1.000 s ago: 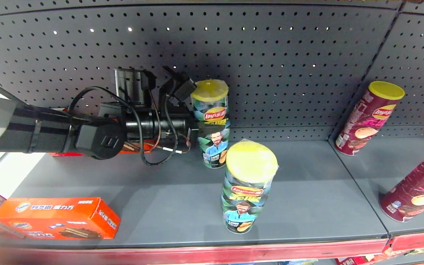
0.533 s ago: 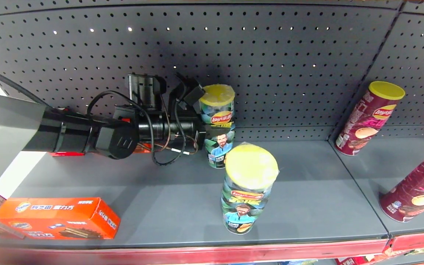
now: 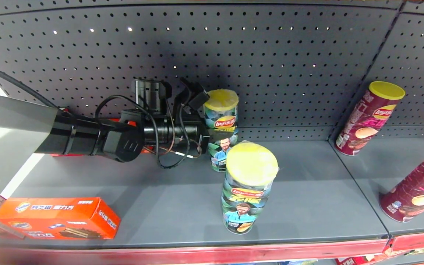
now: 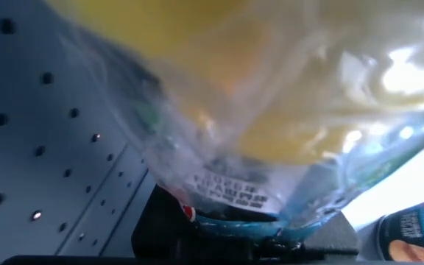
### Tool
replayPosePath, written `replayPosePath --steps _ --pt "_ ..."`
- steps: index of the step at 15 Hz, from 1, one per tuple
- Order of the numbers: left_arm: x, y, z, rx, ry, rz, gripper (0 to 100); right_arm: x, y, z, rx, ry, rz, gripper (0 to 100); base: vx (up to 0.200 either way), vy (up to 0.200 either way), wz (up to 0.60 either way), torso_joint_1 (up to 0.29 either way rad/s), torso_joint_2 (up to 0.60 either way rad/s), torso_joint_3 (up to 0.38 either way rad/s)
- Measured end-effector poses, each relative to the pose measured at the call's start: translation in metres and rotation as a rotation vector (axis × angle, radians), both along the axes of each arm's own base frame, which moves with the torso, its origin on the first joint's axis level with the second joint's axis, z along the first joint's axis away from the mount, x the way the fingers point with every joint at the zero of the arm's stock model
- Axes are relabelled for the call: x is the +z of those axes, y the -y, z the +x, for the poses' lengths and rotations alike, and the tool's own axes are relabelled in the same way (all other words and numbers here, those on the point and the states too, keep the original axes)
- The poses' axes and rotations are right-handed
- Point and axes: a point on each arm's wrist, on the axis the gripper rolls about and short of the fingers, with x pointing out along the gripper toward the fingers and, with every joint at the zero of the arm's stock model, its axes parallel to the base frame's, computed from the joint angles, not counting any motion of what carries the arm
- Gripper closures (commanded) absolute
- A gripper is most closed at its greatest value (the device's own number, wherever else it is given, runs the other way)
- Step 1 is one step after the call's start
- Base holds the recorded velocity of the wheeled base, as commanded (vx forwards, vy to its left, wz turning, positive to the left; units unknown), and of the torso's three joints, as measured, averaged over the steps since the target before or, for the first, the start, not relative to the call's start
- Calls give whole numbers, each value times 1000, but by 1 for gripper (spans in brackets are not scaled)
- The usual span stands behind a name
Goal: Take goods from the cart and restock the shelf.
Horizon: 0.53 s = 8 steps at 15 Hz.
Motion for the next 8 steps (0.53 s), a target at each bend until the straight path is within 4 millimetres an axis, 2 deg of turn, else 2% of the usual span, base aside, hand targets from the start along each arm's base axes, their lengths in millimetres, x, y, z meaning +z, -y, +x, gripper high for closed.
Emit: replayPosePath --steps 1,8 --pt "-1 0 0 0 -1 1 0 0 0 0 0 0 0 0 0 0 0 0 0 0" --pt "-7 -2 -3 3 -9 18 0 0 0 0 1 1 -3 0 0 0 0 0 0 0"
